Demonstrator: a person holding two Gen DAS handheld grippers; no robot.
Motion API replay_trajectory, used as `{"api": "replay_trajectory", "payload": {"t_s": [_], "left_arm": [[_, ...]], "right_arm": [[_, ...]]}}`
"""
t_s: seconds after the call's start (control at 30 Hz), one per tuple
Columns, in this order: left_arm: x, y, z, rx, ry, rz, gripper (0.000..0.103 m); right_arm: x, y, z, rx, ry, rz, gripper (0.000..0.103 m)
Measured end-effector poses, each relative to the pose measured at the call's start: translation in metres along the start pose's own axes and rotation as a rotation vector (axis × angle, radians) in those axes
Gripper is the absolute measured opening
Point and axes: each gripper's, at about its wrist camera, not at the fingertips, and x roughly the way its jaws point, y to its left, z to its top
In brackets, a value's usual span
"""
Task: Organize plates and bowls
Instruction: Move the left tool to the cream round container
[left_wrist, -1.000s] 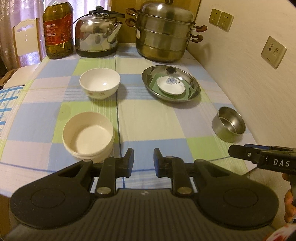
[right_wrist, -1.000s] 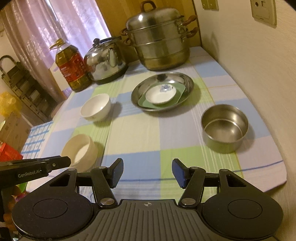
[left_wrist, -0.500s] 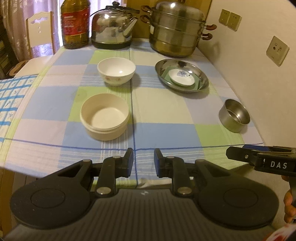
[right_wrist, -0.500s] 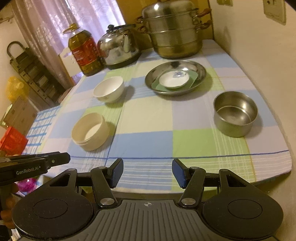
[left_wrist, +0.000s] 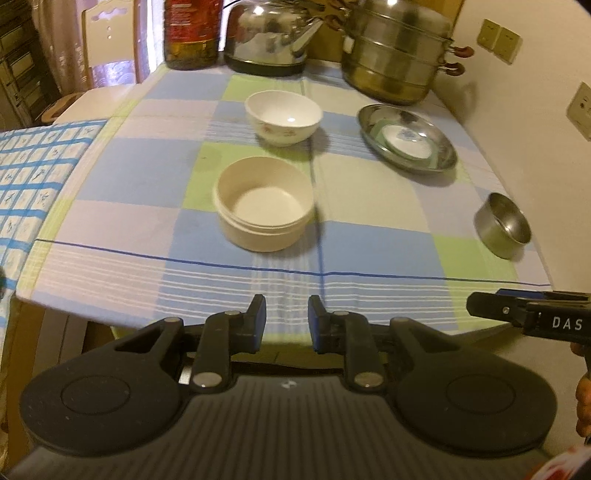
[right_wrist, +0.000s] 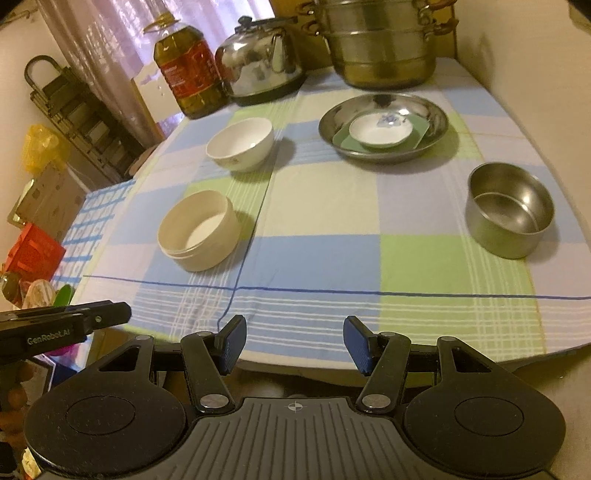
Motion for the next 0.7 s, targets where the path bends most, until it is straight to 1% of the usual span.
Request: {"api": "replay_trajectory", "payload": {"t_s": [0.2,0.37,0.6,0.7], "left_arm": [[0.007,0.026,0.009,-0.017,0.02,0.01,0.021],[0.014,0.04,0.019,-0.019,0.027,0.014,0.021],[0.026,0.057,0.038,-0.01,0.029,0.012,0.021],[0.031,0.063,0.046,-0.008,0.029,0.008,0.021]], "right_arm": [[0.014,0.009,0.008,0.016,0.016,0.019,0.058],[0.026,0.016,0.015,0.044,0.028,0.025,0.058],[0.042,0.022,0.028,0.087,0.036,0.023,0.058],[0.049,0.027,0.034,0.097,0.036,0.008,0.058]]}}
